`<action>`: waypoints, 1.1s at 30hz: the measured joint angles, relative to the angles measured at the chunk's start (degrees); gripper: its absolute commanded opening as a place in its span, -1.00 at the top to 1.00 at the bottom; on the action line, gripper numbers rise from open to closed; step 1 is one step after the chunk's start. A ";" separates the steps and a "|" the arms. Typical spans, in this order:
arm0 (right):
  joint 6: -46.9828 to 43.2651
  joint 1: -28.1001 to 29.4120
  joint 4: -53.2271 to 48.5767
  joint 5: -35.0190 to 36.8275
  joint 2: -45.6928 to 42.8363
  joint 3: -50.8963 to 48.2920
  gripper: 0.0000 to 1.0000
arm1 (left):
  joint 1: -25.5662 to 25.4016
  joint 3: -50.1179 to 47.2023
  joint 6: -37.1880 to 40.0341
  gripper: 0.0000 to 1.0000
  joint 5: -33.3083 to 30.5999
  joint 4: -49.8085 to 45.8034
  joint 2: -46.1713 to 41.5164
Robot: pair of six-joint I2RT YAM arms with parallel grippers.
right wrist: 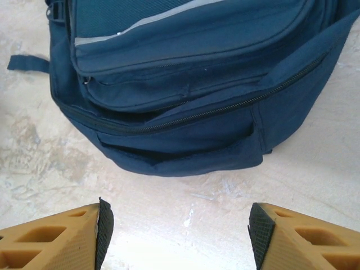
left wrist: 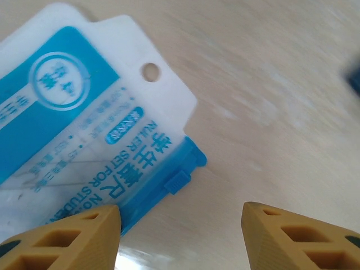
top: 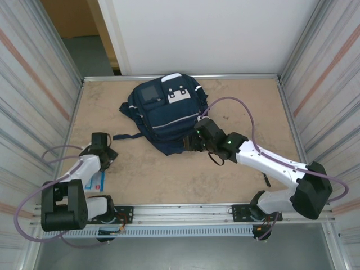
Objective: Pack books, pencil case, and school supplies into a backpack
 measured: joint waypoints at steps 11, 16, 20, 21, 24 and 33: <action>-0.87 2.54 -1.11 2.45 4.42 1.92 -0.35 | -36.83 -0.22 -15.96 -0.17 2.64 3.21 -0.31; -0.76 1.68 -2.47 1.88 4.07 1.99 -0.36 | -51.67 4.68 -22.86 -0.18 3.17 0.15 4.02; -0.72 1.46 -3.72 0.92 3.21 1.92 -0.42 | -61.29 8.24 -26.34 -0.18 6.19 -0.04 7.37; -0.50 1.44 -3.85 0.96 2.97 1.66 -0.43 | -63.28 9.46 -26.29 -0.18 6.80 0.15 8.39; 1.18 0.68 -4.87 1.46 1.62 -0.22 -0.43 | -65.79 13.14 -23.56 -0.18 9.42 1.11 9.75; 4.83 -3.02 -3.63 -10.32 -3.58 -6.60 -0.28 | -60.37 23.06 -12.59 -0.17 9.38 -10.73 -1.66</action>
